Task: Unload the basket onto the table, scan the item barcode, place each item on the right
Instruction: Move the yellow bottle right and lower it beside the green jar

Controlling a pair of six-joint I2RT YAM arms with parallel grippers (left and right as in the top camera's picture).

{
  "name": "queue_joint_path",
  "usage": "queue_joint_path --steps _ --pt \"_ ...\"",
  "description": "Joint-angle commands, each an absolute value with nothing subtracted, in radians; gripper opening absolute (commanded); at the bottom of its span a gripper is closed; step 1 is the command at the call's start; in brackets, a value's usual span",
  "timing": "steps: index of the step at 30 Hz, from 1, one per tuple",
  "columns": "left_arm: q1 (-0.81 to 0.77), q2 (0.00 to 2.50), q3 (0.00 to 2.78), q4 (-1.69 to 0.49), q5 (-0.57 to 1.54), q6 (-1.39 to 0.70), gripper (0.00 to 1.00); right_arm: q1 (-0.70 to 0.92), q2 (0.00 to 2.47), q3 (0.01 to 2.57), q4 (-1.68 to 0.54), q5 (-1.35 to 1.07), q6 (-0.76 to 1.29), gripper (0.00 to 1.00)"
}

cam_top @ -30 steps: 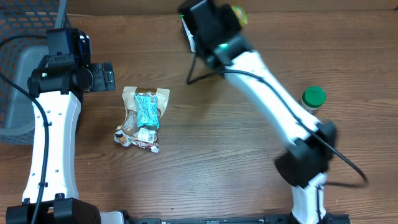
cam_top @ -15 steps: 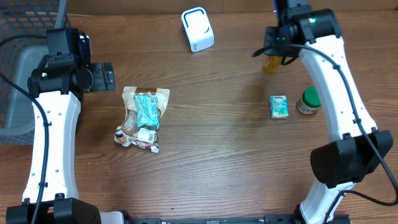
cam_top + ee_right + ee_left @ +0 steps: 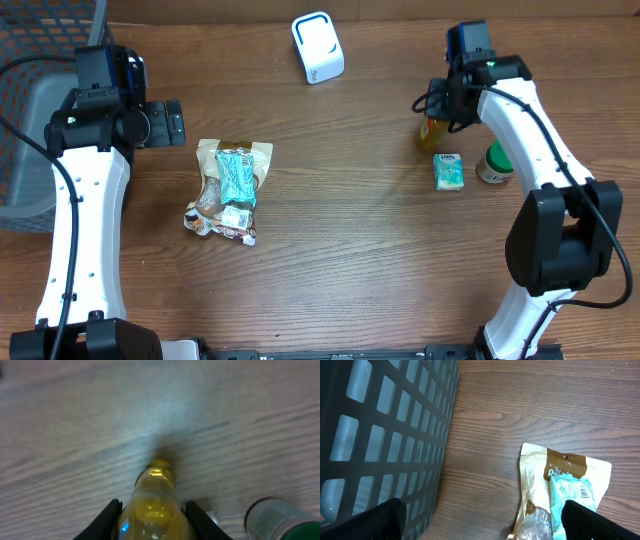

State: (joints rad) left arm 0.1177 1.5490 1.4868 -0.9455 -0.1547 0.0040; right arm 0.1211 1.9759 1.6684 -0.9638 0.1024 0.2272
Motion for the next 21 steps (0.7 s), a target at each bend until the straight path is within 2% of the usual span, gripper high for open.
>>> queue_joint_path --steps 1,10,15,17,21 --pt "0.111 1.534 1.509 -0.942 -0.160 0.023 0.99 0.122 1.972 1.658 -0.962 0.176 0.232 0.14" --pt "0.111 1.534 1.509 -0.942 -0.160 0.023 0.99 0.122 1.972 1.657 -1.113 0.201 0.232 0.14" --pt "0.111 1.534 1.509 -0.942 -0.160 0.023 1.00 0.122 1.972 1.657 -1.050 0.201 0.233 0.15" --pt "0.111 1.534 1.509 -0.942 -0.160 0.023 1.00 0.122 1.972 1.657 -1.019 0.201 0.233 0.20" --pt "0.111 1.534 1.509 -0.942 -0.160 0.023 1.00 0.122 1.972 1.657 -0.991 0.201 0.233 0.20"
